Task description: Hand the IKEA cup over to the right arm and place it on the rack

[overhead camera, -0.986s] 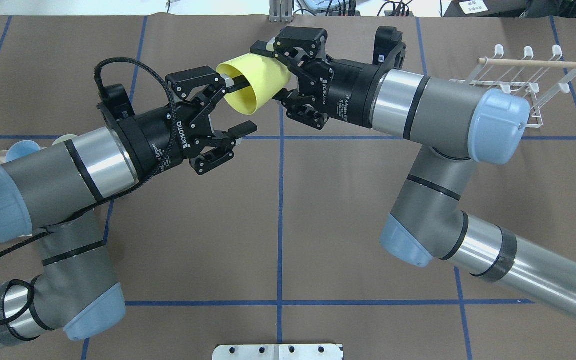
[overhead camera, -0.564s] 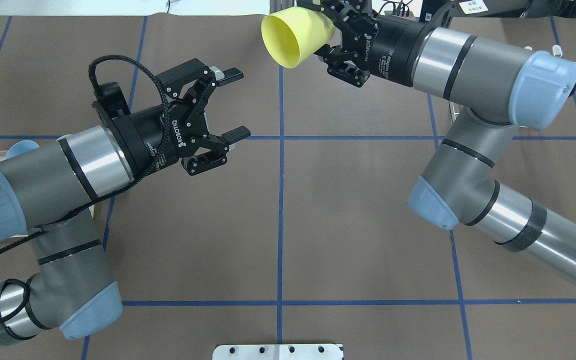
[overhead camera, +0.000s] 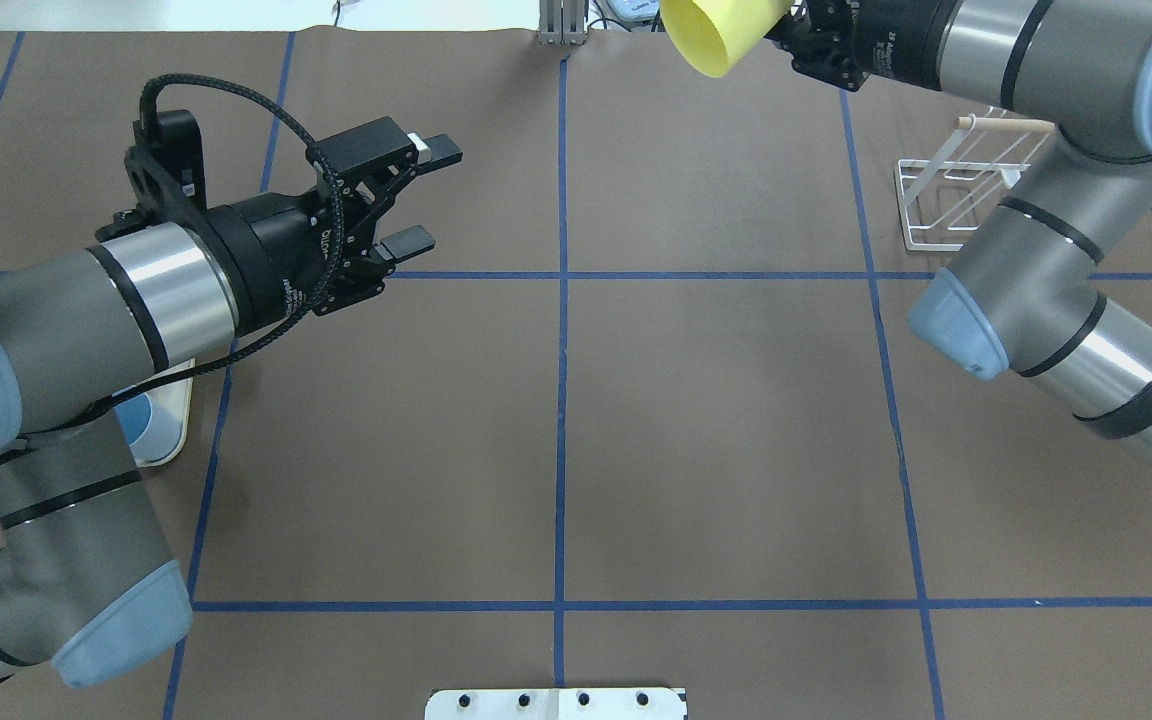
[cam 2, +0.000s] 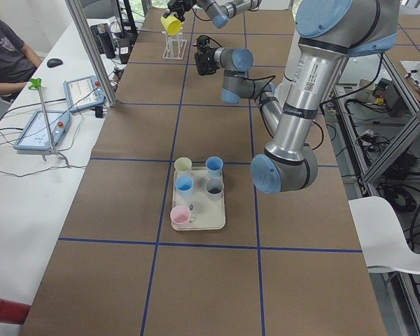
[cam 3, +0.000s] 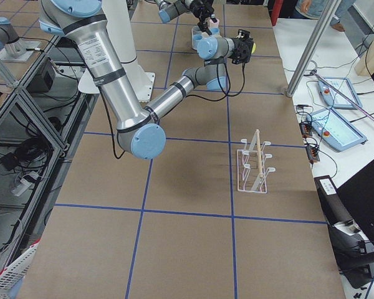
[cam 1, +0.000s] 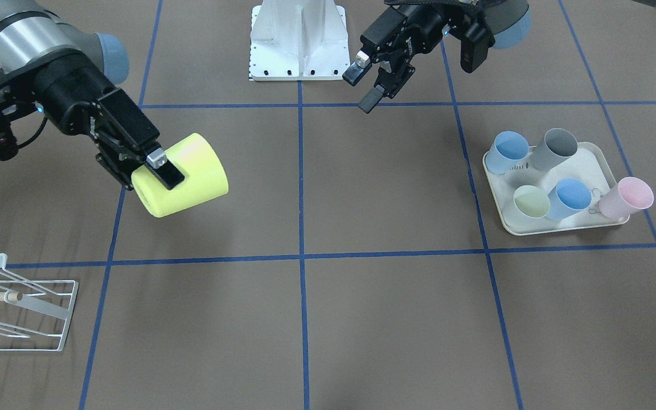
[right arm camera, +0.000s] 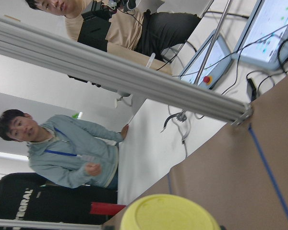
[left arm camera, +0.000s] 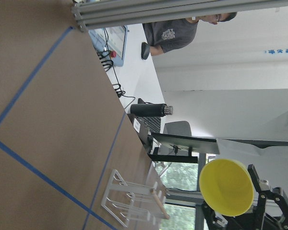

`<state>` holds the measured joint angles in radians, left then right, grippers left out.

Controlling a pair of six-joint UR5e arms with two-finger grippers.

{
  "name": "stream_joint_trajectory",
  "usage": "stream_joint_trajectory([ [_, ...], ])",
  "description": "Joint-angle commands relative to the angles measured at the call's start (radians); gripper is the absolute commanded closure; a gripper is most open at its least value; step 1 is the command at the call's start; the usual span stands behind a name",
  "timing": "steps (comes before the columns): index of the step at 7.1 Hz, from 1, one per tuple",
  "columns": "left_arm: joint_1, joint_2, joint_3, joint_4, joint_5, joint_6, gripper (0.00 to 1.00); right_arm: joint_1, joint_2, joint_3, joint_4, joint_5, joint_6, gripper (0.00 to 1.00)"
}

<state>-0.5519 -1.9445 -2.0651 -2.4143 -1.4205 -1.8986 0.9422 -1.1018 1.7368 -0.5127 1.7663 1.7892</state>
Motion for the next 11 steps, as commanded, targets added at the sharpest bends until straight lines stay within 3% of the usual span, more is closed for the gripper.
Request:
stream_joint_trajectory([
  [1, -0.016, 0.002, -0.146, 0.391, -0.001, 0.152, 0.00, 0.091, -0.097, 0.004, -0.105, 0.050, -0.277, 1.00],
  [4, -0.029, 0.031, -0.259, 0.734, -0.021, 0.275, 0.00, 0.246, -0.355, 0.033, -0.101, 0.055, -0.740, 1.00],
  [7, -0.029, 0.062, -0.274, 0.773, -0.031, 0.283, 0.00, 0.335, -0.524, 0.046, -0.092, 0.039, -1.087, 1.00],
  [11, -0.028, 0.061, -0.273, 0.773, -0.060, 0.283, 0.00, 0.313, -0.559, 0.018, -0.041, -0.086, -1.117, 1.00],
])
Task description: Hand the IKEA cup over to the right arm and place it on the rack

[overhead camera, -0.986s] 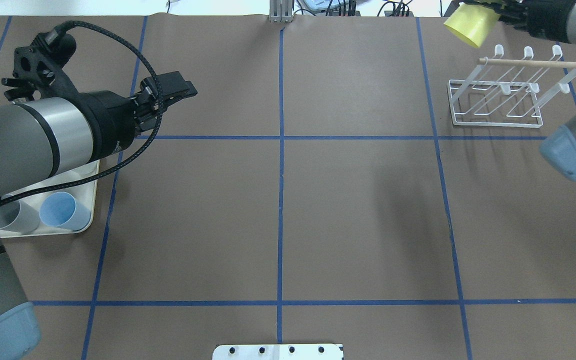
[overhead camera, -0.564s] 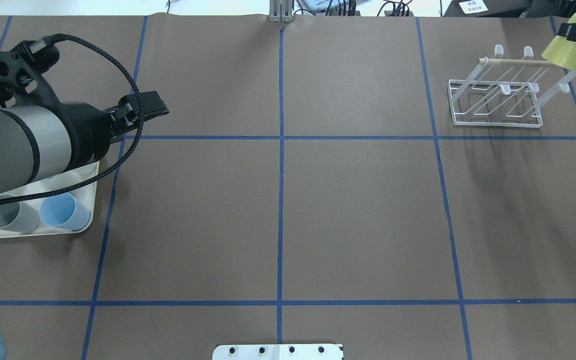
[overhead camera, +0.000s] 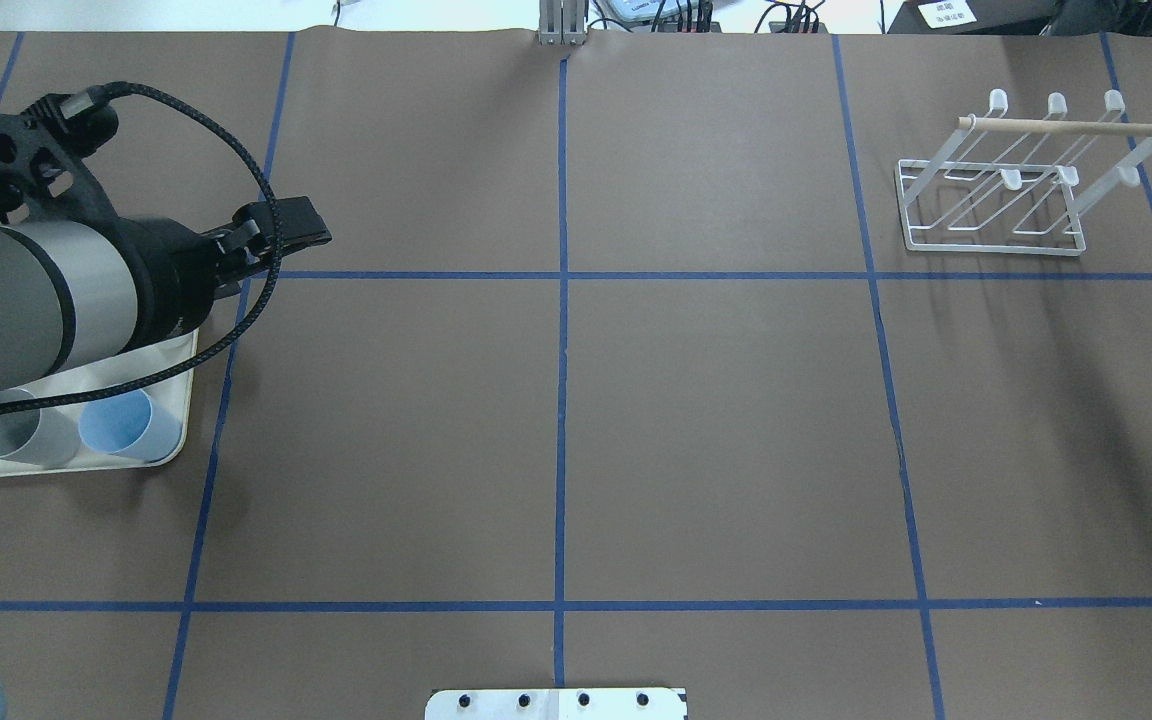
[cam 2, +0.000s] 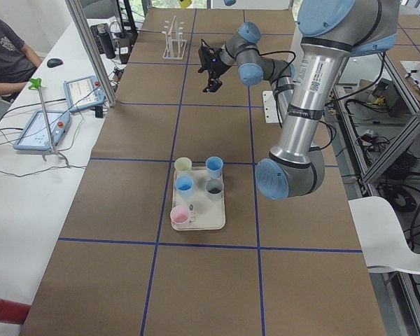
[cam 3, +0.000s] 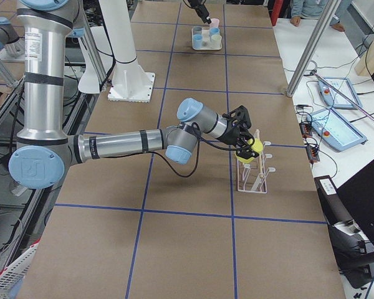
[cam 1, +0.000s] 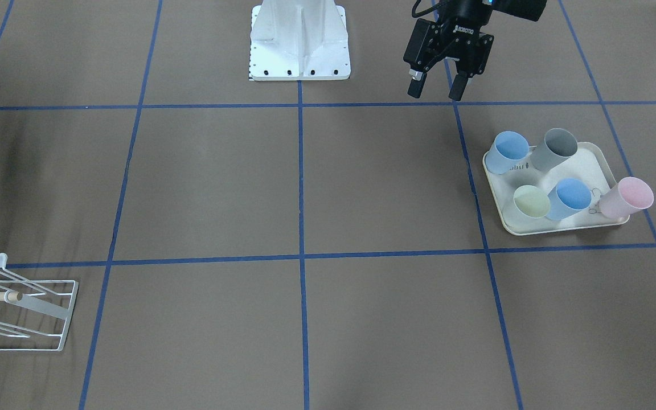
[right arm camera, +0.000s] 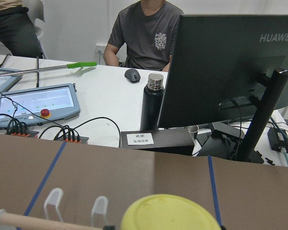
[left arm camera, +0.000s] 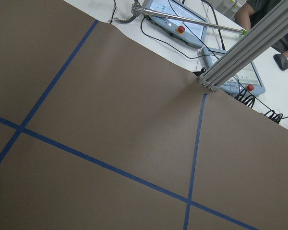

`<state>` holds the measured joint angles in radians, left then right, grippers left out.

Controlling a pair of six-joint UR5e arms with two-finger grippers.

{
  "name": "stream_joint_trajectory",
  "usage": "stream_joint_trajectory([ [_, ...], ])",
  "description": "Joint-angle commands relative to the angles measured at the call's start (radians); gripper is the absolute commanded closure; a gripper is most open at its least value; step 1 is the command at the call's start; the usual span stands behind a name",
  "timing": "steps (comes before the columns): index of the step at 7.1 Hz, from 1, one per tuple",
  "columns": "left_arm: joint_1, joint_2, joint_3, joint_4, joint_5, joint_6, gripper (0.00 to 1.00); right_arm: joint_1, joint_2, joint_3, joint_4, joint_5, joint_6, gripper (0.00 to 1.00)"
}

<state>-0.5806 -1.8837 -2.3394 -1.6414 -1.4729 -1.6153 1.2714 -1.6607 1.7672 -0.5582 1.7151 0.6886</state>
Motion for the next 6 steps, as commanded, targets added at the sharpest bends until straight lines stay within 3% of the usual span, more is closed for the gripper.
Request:
stream_joint_trajectory([
  [1, 0.001, 0.000, 0.002, 0.000, -0.010, 0.000, 0.00, -0.055, 0.004, -0.020, 0.004, -0.055, -0.017, 1.00],
  [6, 0.001, 0.002, 0.003, 0.000, -0.024, 0.000, 0.00, -0.099, 0.016, -0.080, 0.006, -0.101, -0.070, 1.00],
])
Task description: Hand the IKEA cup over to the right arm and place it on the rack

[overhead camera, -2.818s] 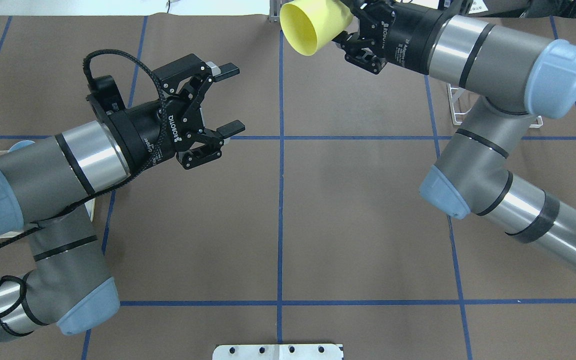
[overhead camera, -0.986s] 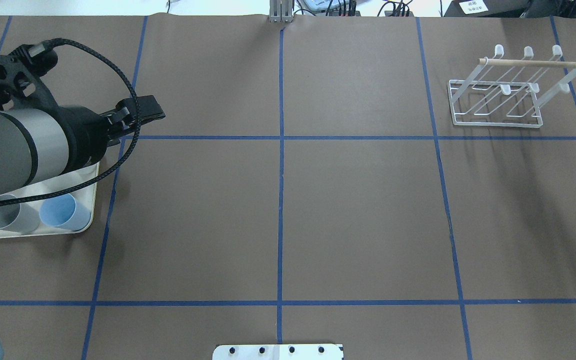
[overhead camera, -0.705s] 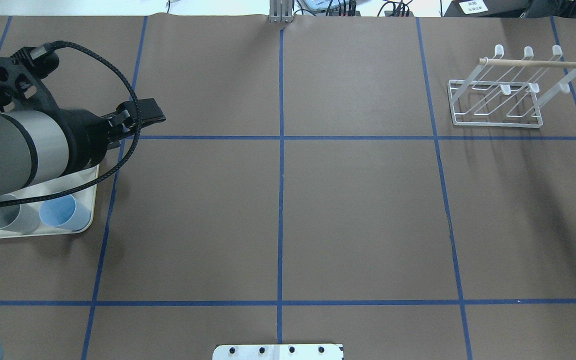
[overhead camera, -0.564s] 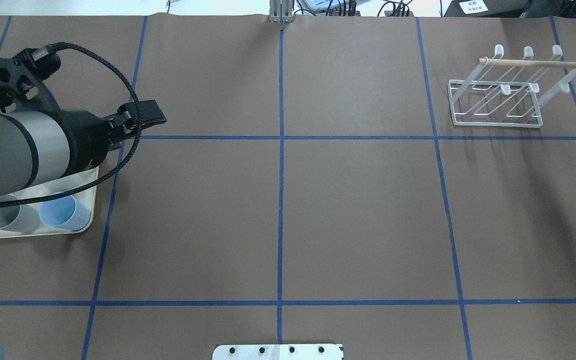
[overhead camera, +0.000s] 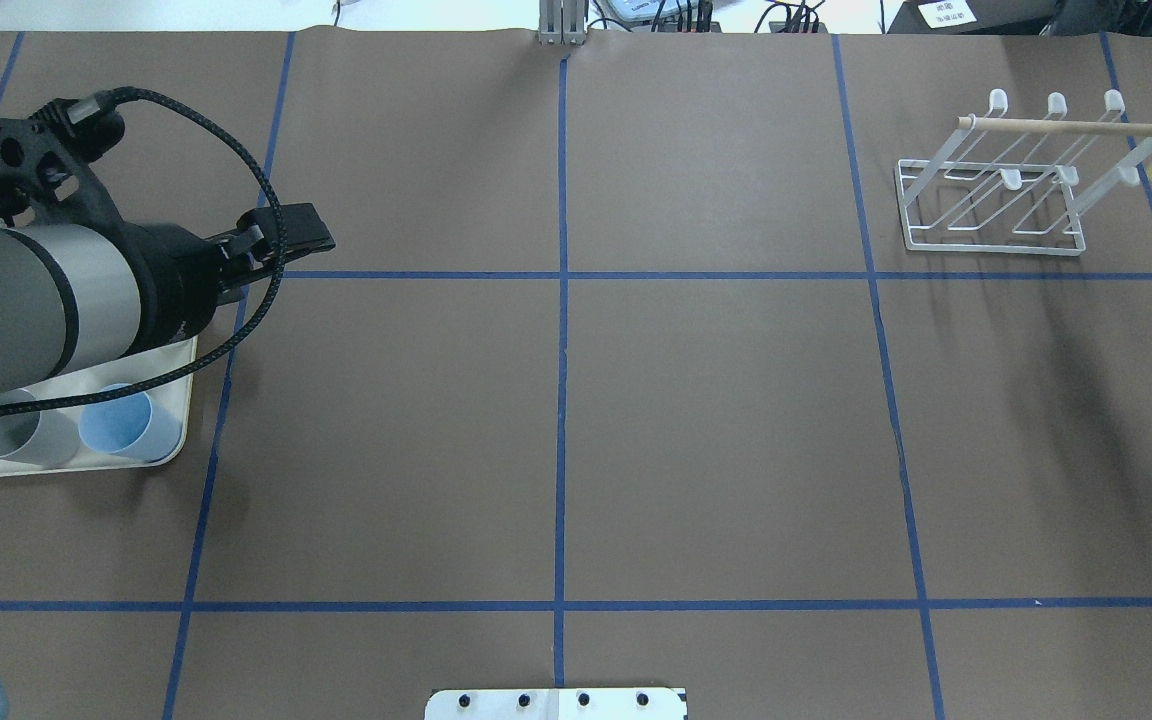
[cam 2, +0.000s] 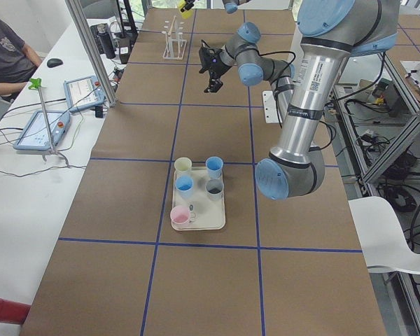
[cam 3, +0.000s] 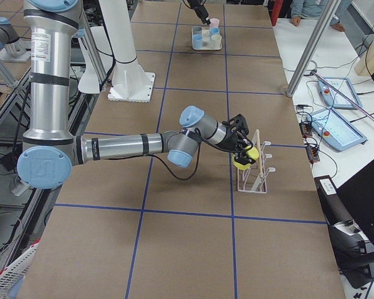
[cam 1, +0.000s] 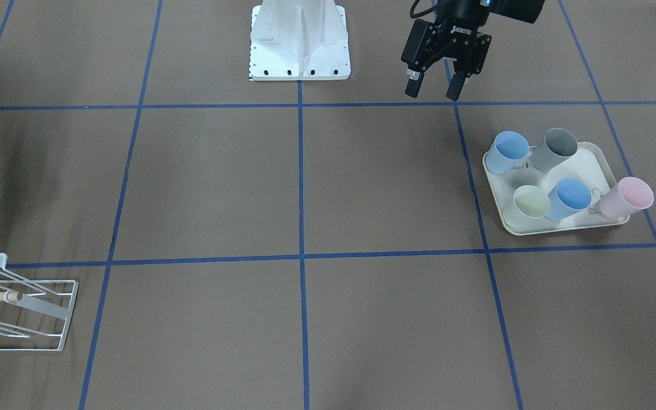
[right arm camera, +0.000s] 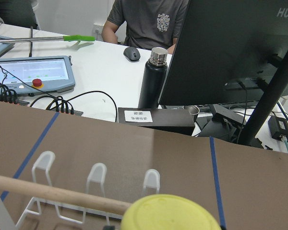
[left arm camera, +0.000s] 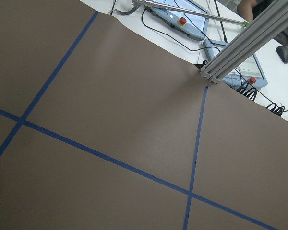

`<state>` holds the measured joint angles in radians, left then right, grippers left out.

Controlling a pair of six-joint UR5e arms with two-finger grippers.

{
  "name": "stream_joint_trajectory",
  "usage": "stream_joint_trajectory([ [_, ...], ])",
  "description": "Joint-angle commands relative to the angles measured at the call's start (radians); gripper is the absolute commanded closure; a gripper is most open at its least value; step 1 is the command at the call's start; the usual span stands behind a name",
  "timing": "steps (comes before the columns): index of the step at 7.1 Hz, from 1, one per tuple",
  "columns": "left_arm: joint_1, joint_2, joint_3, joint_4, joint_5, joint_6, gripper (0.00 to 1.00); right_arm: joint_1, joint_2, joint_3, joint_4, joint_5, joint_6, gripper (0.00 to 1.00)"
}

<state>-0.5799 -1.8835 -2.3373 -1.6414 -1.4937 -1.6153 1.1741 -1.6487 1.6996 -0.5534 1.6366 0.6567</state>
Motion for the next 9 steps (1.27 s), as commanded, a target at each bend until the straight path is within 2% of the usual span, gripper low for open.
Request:
stream_joint_trajectory([
  [1, 0.000, 0.000, 0.001, 0.000, -0.005, 0.000, 0.00, -0.002, 0.013, -0.026, 0.001, -0.029, -0.049, 1.00],
  [9, 0.000, 0.001, 0.009, 0.000, -0.008, 0.000, 0.00, -0.047, 0.044, -0.067, 0.001, -0.046, -0.049, 1.00],
])
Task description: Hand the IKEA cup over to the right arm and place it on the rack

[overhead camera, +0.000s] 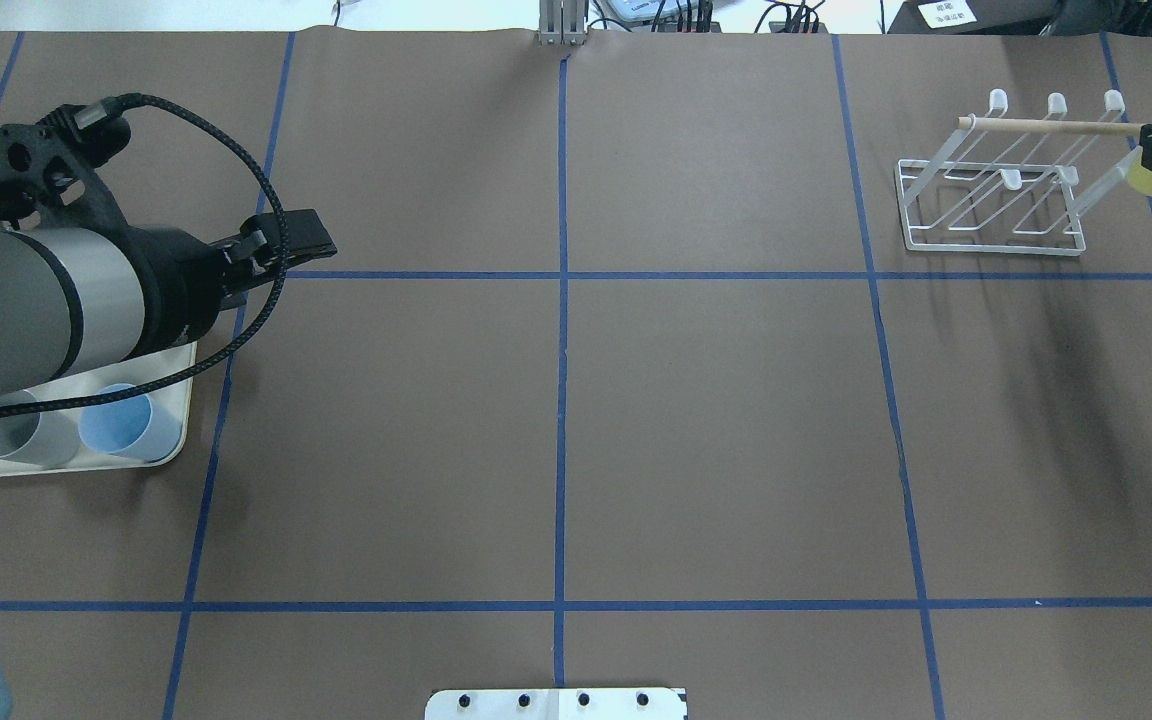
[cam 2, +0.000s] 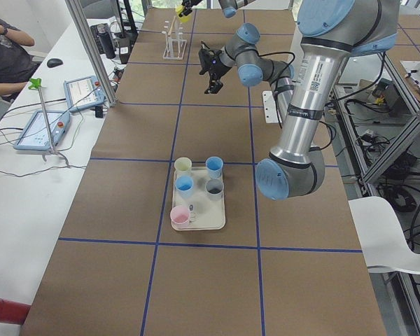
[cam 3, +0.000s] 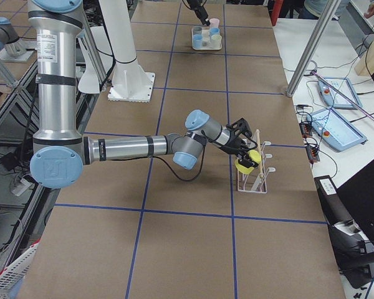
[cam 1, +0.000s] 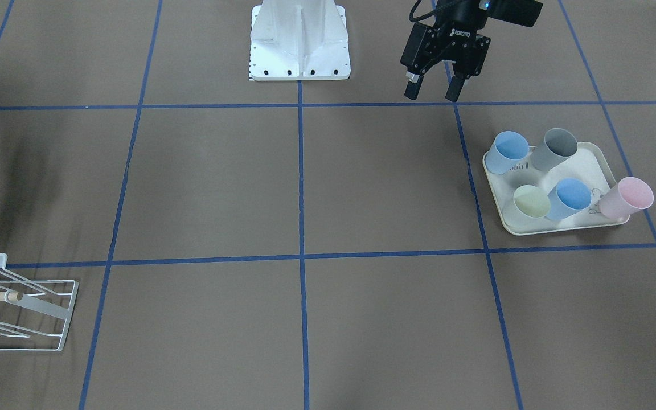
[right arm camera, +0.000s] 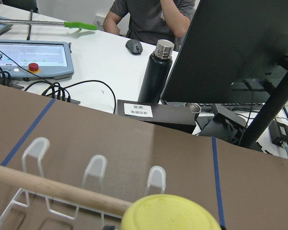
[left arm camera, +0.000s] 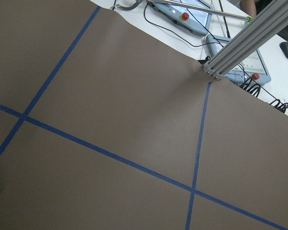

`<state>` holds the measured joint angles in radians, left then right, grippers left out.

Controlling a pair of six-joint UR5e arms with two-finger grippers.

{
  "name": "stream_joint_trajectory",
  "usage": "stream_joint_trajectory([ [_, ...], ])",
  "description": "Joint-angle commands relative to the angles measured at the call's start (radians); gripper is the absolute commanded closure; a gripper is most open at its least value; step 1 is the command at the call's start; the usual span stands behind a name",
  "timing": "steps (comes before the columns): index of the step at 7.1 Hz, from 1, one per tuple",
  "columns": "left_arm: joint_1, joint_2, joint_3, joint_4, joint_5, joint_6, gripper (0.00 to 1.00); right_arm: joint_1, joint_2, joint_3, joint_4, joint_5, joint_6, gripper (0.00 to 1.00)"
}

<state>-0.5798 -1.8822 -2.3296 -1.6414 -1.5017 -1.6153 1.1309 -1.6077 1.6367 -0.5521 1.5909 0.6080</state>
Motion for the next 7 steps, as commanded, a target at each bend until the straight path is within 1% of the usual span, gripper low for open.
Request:
stream_joint_trajectory([
  [1, 0.000, -0.002, 0.001, 0.000, 0.000, 0.000, 0.00, -0.002, 0.005, -0.011, 0.000, 0.001, -0.001, 1.00],
  [5, 0.002, -0.002, 0.004, 0.000, 0.000, 0.000, 0.00, -0.002, 0.052, -0.040, 0.000, -0.002, -0.010, 1.00],
  [7, 0.003, -0.003, 0.004, 0.000, 0.000, 0.000, 0.00, -0.002, 0.057, -0.037, 0.000, -0.002, -0.011, 1.00],
])
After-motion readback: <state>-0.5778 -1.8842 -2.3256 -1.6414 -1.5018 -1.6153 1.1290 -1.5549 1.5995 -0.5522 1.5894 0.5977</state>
